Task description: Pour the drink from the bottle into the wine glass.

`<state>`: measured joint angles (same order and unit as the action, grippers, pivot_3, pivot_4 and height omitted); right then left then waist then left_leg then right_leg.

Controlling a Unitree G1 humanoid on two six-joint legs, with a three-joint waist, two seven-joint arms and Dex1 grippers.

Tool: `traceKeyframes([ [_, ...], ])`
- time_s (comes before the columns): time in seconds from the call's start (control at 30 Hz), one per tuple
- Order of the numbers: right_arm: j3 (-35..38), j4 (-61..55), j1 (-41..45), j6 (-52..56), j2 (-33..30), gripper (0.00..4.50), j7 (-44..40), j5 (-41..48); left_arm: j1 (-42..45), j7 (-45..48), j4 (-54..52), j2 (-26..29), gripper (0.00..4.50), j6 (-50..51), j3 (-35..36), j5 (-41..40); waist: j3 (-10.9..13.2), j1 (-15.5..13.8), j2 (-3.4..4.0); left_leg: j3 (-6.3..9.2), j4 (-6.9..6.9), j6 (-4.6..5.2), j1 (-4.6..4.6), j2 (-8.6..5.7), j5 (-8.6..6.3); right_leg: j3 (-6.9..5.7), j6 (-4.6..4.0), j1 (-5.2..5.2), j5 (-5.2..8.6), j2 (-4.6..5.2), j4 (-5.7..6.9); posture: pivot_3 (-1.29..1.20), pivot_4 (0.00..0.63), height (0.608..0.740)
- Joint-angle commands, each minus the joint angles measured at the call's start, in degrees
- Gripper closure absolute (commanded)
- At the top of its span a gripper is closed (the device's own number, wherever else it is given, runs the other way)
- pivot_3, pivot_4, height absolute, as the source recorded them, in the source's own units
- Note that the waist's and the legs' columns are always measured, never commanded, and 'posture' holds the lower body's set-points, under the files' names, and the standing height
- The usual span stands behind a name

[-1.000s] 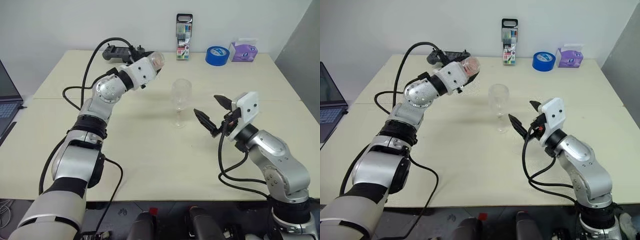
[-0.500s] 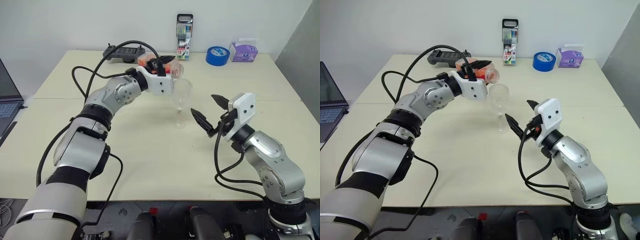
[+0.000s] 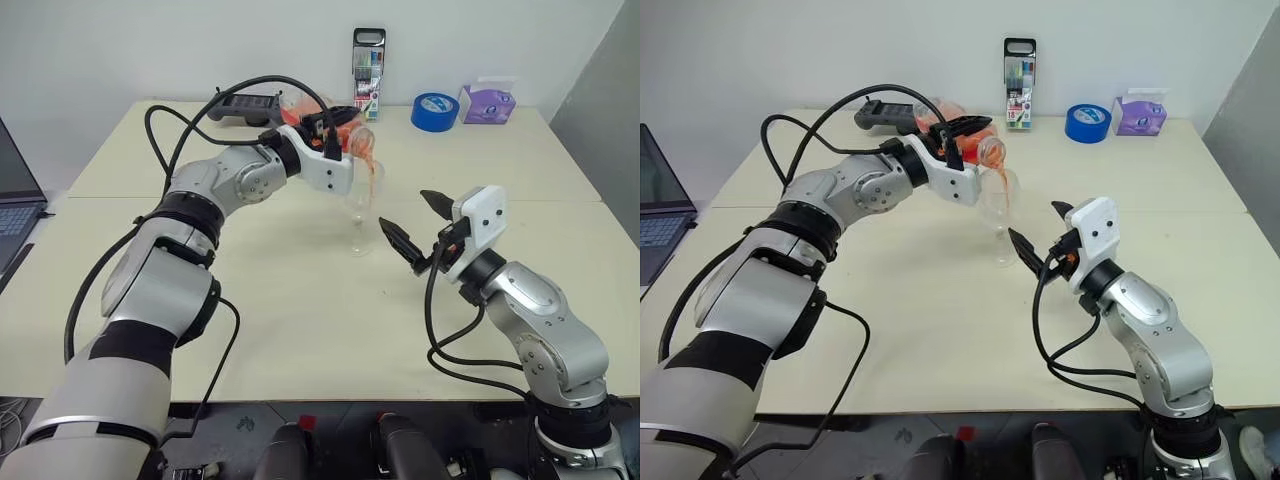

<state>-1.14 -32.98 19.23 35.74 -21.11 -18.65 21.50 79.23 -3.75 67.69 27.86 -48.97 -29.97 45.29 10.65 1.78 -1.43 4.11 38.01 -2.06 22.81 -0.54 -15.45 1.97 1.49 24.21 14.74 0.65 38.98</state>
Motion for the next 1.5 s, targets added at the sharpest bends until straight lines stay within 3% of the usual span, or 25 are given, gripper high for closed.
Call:
traceKeyframes([
  [0.03,0.6,-2.0,1.2,-0.4,0.2,0.0,0.1,0.2,2.8,-1.8,-0.5,1.0,2.66,-0.6,0.0,0.2,0.0,0.0,0.0,0.0,0.01,0.0,0.01,0.0,0.0,0.0,0.0,0.0,0.0,0.0,0.0,0.0,0.15,0.74],
  [1.5,0.1,0.2,1.2,-1.7,0.1,0.0,-1.2,-1.7,4.4,-2.5,1.6,2.2,2.68,-1.0,-1.7,2.0,0.0,0.0,0.0,-0.03,0.1,0.0,-0.01,-0.01,0.0,0.02,-0.01,0.0,-0.01,0.01,0.09,0.0,0.15,0.74],
])
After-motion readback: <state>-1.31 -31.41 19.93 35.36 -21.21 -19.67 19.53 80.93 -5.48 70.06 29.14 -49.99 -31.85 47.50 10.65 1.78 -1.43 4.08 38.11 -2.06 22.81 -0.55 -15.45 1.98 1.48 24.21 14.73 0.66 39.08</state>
